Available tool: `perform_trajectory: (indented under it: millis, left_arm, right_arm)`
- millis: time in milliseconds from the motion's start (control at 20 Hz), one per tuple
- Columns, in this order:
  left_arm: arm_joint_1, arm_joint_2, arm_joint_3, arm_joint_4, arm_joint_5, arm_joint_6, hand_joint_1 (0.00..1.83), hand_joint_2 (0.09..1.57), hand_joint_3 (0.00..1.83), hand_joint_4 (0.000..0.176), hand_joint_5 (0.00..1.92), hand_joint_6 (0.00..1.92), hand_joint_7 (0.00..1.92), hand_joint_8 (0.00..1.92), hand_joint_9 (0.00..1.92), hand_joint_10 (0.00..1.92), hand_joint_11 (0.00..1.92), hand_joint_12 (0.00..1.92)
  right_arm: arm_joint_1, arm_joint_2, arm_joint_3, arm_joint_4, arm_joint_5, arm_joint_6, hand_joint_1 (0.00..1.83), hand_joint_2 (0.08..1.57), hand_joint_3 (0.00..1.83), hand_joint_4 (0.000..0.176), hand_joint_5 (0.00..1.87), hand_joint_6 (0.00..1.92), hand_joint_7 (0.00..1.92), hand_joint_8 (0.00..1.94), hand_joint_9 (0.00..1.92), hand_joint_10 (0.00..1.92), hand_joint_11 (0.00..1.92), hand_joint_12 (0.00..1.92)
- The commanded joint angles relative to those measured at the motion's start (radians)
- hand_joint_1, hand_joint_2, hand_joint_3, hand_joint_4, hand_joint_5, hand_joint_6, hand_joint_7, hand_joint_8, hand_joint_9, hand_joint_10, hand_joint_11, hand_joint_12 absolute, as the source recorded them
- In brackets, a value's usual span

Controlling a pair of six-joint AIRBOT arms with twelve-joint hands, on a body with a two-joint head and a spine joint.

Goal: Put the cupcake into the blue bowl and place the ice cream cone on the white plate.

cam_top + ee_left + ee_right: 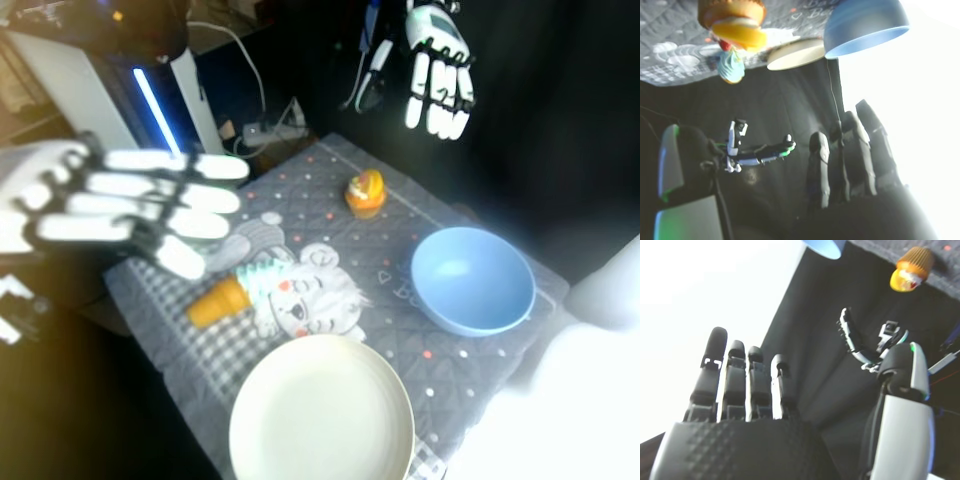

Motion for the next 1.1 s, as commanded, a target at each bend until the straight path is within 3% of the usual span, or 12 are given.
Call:
perform_trajectory:
  millis: [0,150,250,350,500,550,600,700,800,850,950,1050]
  left_arm:
    - [-0.015,-0.006,0.006,-0.037,-0.091,-0.009,0.74,0.76,0.0,0.024,0.1,0.0,0.17,0.01,0.16,0.02,0.0,0.5]
    - [-0.033,-0.014,0.015,-0.008,-0.062,-0.029,0.75,0.75,0.0,0.028,0.12,0.0,0.21,0.01,0.19,0.01,0.0,0.51]
    - [-0.07,-0.025,0.023,0.043,-0.016,-0.052,0.78,0.74,0.0,0.008,0.15,0.0,0.28,0.0,0.27,0.0,0.02,0.61]
    - [-0.126,-0.05,0.04,0.118,0.047,-0.093,0.84,0.73,0.0,0.008,0.18,0.0,0.3,0.0,0.29,0.0,0.01,0.68]
    - [-0.25,-0.121,0.093,0.307,0.193,-0.206,0.84,0.74,0.0,0.0,0.22,0.01,0.32,0.01,0.34,0.02,0.09,0.72]
    - [-0.294,-0.154,0.12,0.39,0.23,-0.287,0.85,0.73,0.0,0.006,0.22,0.01,0.32,0.01,0.36,0.02,0.12,0.74]
    - [-0.317,-0.172,0.135,0.439,0.247,-0.326,0.83,0.73,0.0,0.023,0.22,0.01,0.32,0.01,0.36,0.02,0.12,0.74]
    - [-0.36,-0.202,0.152,0.554,0.3,-0.401,0.83,0.74,0.0,0.025,0.22,0.01,0.35,0.01,0.41,0.03,0.16,0.76]
    - [-0.377,-0.217,0.157,0.617,0.325,-0.437,0.83,0.75,0.0,0.005,0.24,0.0,0.38,0.0,0.44,0.01,0.12,0.87]
    - [-0.381,-0.224,0.161,0.636,0.335,-0.45,0.81,0.74,0.0,0.019,0.24,0.0,0.38,0.0,0.45,0.0,0.09,0.96]
    - [-0.381,-0.235,0.168,0.679,0.349,-0.483,0.82,0.73,0.0,0.023,0.28,0.01,0.43,0.01,0.49,0.02,0.12,1.0]
    - [-0.382,-0.241,0.168,0.693,0.361,-0.485,0.81,0.71,0.0,0.023,0.3,0.0,0.46,0.01,0.53,0.02,0.17,1.04]
  right_arm:
    - [0.016,-0.001,0.005,0.028,0.094,0.004,0.76,0.62,0.01,0.091,0.0,0.0,0.09,0.0,0.11,0.02,0.01,0.28]
    - [0.016,-0.003,0.006,0.005,0.052,0.022,0.72,0.62,0.0,0.099,0.0,0.0,0.13,0.0,0.15,0.0,0.08,0.21]
    - [0.018,-0.01,0.017,-0.03,0.018,0.069,0.71,0.63,0.01,0.091,0.0,0.0,0.14,0.0,0.16,0.0,0.09,0.19]
    - [0.018,-0.022,0.034,-0.061,-0.02,0.119,0.75,0.65,0.01,0.112,0.0,0.0,0.14,0.0,0.15,0.0,0.1,0.19]
    - [0.018,-0.033,0.044,-0.113,-0.09,0.156,0.74,0.64,0.0,0.061,0.0,0.0,0.19,0.02,0.21,0.02,0.11,0.2]
    - [0.018,-0.041,0.051,-0.134,-0.108,0.176,0.74,0.63,0.0,0.018,0.0,0.0,0.2,0.01,0.22,0.0,0.1,0.29]
    - [0.018,-0.048,0.057,-0.146,-0.118,0.191,0.74,0.62,0.0,0.0,0.0,0.0,0.23,0.0,0.24,0.0,0.05,0.49]
    - [0.019,-0.074,0.081,-0.187,-0.154,0.237,0.71,0.61,0.0,0.0,0.01,0.0,0.27,0.0,0.29,0.0,0.0,0.7]
    - [0.019,-0.095,0.098,-0.219,-0.182,0.27,0.72,0.62,0.0,0.006,0.02,0.01,0.29,0.01,0.3,0.01,0.0,0.72]
    - [0.019,-0.106,0.105,-0.236,-0.199,0.284,0.72,0.62,0.0,0.021,0.02,0.01,0.3,0.01,0.3,0.01,0.01,0.72]
    - [0.02,-0.124,0.113,-0.274,-0.234,0.302,0.7,0.6,0.0,0.0,0.06,0.0,0.35,0.01,0.36,0.01,0.1,0.75]
    - [0.024,-0.131,0.116,-0.297,-0.258,0.303,0.67,0.58,0.0,0.0,0.09,0.0,0.4,0.0,0.42,0.01,0.17,0.75]
